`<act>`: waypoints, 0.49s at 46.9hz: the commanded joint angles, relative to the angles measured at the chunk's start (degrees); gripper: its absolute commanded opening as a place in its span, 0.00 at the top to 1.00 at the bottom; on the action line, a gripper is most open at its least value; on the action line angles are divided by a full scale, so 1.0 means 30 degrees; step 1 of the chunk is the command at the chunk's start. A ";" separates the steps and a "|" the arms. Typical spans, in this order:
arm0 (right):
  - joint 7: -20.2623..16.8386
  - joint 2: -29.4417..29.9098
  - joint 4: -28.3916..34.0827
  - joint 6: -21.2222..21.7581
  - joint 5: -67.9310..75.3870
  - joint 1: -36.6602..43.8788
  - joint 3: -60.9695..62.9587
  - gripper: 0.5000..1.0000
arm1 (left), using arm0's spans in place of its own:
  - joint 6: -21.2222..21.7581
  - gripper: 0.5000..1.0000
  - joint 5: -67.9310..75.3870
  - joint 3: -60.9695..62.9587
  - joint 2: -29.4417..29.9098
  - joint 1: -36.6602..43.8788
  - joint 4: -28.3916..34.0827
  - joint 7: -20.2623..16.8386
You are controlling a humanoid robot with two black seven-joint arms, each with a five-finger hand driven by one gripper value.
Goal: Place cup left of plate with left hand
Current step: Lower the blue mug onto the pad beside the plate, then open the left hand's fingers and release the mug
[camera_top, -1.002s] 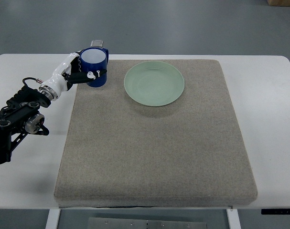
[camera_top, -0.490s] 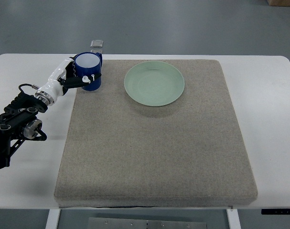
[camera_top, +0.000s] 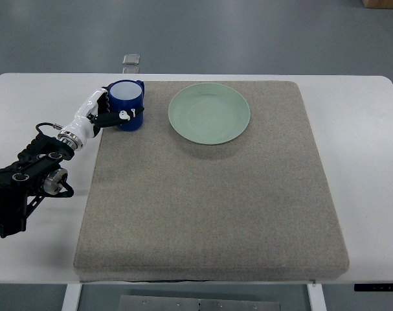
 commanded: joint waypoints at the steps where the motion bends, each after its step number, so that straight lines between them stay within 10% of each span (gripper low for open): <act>1: 0.0000 0.0000 0.0006 -0.0001 0.0000 -0.0016 0.0000 0.13 | 0.0010 0.58 0.0003 -0.0003 -0.0117 -0.0002 -0.0003 -0.0026; 16: 0.0000 0.0000 -0.0023 -0.0001 0.0000 -0.0016 0.0000 0.13 | 0.0215 0.14 -0.0026 -0.0179 -0.0146 -0.0031 -0.0149 -0.0056; 23: 0.0000 0.0000 0.0006 -0.0001 0.0000 -0.0016 0.0000 0.13 | 0.0215 0.08 -0.0026 -0.0179 -0.0175 -0.0002 -0.0178 -0.0114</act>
